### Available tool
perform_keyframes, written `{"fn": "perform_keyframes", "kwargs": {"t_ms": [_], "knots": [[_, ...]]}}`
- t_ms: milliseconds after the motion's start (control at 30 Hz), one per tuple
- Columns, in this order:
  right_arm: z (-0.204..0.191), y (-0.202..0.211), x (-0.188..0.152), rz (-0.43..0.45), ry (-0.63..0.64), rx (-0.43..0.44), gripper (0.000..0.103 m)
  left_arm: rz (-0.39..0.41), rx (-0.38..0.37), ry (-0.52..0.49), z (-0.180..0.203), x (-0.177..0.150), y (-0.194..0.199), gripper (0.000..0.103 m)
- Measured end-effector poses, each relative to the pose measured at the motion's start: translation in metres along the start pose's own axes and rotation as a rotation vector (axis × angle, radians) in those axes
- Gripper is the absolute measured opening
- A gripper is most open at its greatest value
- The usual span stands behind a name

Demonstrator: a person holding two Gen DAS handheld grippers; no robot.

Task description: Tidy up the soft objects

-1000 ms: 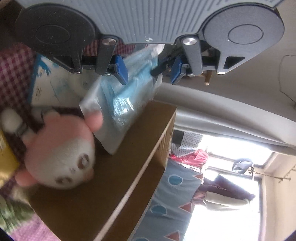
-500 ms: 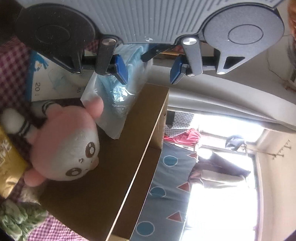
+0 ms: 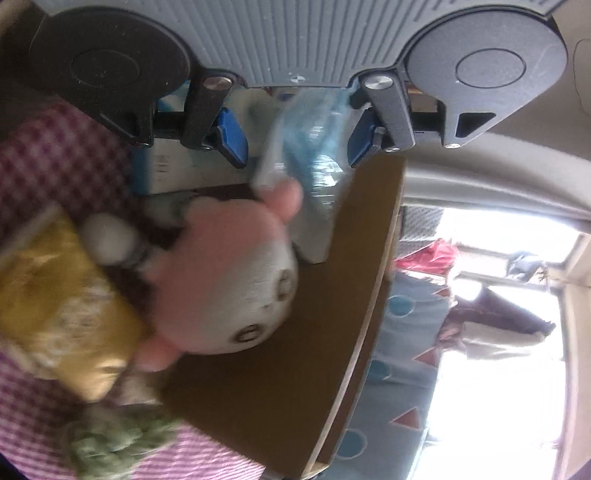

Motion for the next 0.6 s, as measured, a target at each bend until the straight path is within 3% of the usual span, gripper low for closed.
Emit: {"fn": "perform_keyframes", "kwargs": {"t_ms": [267, 400, 567, 600], "knots": [[-0.011, -0.004, -0.003, -0.002, 0.034, 0.085, 0.059, -0.005, -0.043, 0.02, -0.004, 0.001, 0.003, 0.052], [-0.018, -0.004, -0.01, -0.014, 0.082, 0.111, 0.049, -0.007, -0.057, 0.039, -0.01, 0.002, 0.003, 0.052], [-0.024, -0.009, -0.011, -0.014, 0.146, 0.075, 0.039, -0.004, -0.068, 0.038, -0.01, 0.002, 0.003, 0.052], [-0.024, -0.011, -0.011, -0.015, 0.157, 0.07, 0.031, -0.005, -0.07, 0.039, -0.01, 0.002, 0.003, 0.052]]}}
Point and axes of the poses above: each gripper's, at about its wrist camera, not at the fingertips, and y roughly against the way its jaws point, z to its right, x to its top, the point moved 7 cm from there along -y, roughly the way its jaws point, and after that the axes turned 1 degree about -y, right-handed, at the moved point
